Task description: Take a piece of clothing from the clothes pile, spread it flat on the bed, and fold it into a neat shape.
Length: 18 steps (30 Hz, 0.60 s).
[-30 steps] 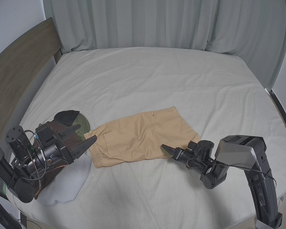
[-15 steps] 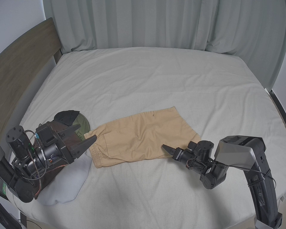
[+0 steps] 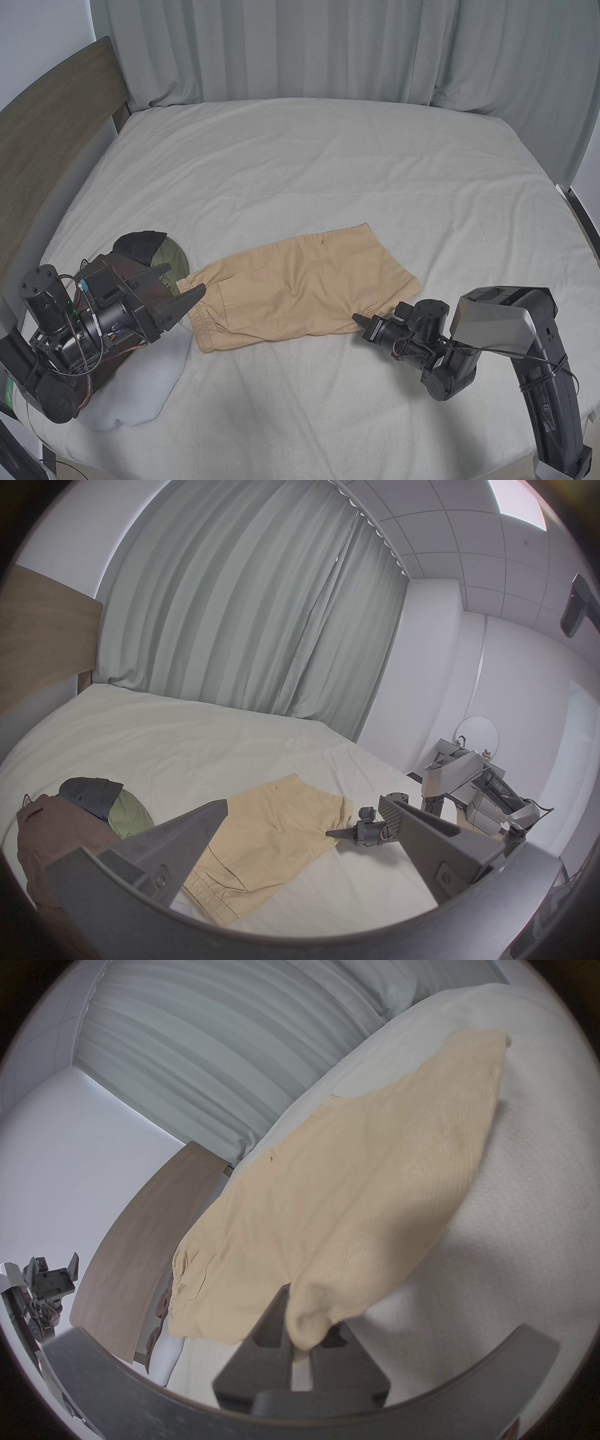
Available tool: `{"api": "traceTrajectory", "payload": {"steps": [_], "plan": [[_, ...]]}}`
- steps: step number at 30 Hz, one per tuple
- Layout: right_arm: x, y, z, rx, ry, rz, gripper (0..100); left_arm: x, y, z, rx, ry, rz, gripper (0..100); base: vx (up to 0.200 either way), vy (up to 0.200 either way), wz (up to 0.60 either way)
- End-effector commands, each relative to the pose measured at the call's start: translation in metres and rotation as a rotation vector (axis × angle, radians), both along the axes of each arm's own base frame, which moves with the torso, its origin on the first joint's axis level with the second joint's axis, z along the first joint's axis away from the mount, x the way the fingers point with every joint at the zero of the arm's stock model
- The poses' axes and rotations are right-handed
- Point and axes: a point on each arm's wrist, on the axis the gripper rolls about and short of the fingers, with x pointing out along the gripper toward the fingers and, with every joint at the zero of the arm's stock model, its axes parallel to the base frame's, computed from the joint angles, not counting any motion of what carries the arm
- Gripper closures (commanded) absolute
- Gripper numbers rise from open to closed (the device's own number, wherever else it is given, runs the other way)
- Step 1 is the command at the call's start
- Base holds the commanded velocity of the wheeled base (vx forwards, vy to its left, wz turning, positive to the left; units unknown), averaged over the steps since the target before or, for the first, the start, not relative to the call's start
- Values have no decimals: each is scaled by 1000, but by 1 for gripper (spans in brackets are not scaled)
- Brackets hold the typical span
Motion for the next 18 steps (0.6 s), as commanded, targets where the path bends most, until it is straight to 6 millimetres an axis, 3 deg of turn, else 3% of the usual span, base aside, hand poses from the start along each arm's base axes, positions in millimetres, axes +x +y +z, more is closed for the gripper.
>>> {"api": "traceTrajectory", "payload": {"steps": [1, 10, 18], "plan": [[-5, -2, 10, 4, -13, 0, 100, 1, 0, -2, 0, 8, 0, 0, 0, 0, 0], [-23, -10, 34, -3, -4, 0, 100, 1, 0, -5, 0, 25, -2, 0, 0, 0, 0], [-41, -20, 37, -26, 43, -7, 100, 2, 0, -7, 3, 28, -2, 0, 0, 0, 0]]}}
